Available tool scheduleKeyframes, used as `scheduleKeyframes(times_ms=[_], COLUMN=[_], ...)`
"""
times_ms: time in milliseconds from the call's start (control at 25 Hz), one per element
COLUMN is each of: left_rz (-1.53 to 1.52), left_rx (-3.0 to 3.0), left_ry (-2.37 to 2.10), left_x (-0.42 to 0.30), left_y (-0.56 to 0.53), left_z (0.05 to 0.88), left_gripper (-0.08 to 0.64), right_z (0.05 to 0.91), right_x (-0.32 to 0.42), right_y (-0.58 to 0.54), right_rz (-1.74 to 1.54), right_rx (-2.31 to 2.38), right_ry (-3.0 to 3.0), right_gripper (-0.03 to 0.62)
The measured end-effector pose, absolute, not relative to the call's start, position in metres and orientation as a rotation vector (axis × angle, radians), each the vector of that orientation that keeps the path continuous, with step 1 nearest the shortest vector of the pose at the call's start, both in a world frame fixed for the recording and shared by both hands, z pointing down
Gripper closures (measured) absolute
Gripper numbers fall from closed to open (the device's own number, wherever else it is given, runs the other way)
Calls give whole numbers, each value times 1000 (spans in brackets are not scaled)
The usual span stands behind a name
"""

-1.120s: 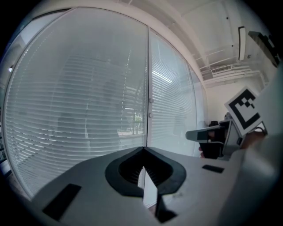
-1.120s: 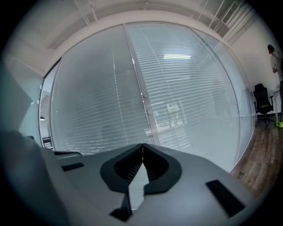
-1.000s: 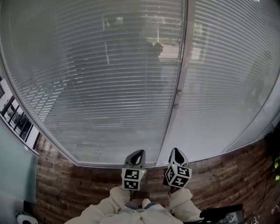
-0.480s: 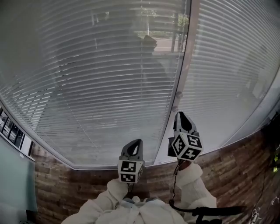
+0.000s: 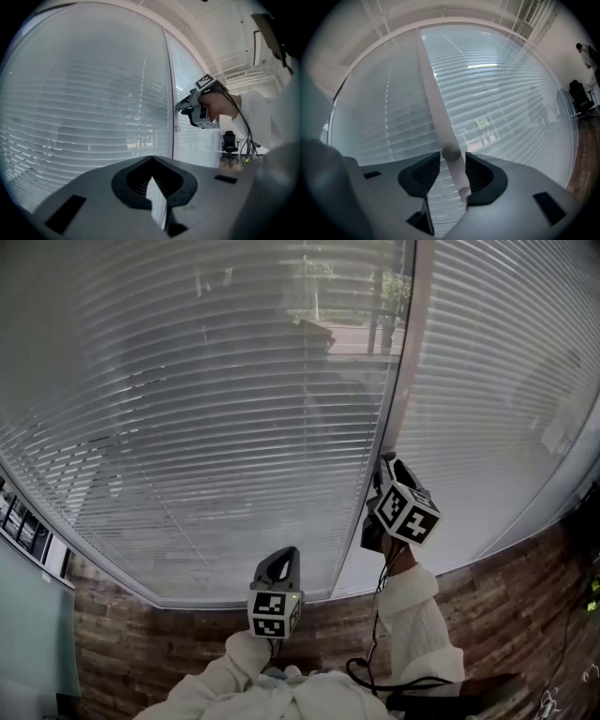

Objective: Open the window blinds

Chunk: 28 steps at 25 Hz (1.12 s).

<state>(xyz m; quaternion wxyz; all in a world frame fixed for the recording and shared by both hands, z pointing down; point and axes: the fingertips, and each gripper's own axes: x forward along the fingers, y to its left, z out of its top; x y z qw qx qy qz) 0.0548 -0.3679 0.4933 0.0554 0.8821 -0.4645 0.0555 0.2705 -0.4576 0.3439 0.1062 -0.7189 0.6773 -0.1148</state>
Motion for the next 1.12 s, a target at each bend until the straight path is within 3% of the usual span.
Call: scheduleKeyframes(times_ms=[560,1120], left_rz=[199,211], left_rx=[2652,2646], left_ry=[-1436,-1425], left_x=[47,51], left_y=[-365,-364], left_z=[503,510], left_gripper=[560,560], right_z=[340,336], right_x=[272,264], right_y=[-468,-466], right_rz=[-335,281], right_rx=[-2122,-2540], right_ry=[2069,2369], right_gripper=[459,461])
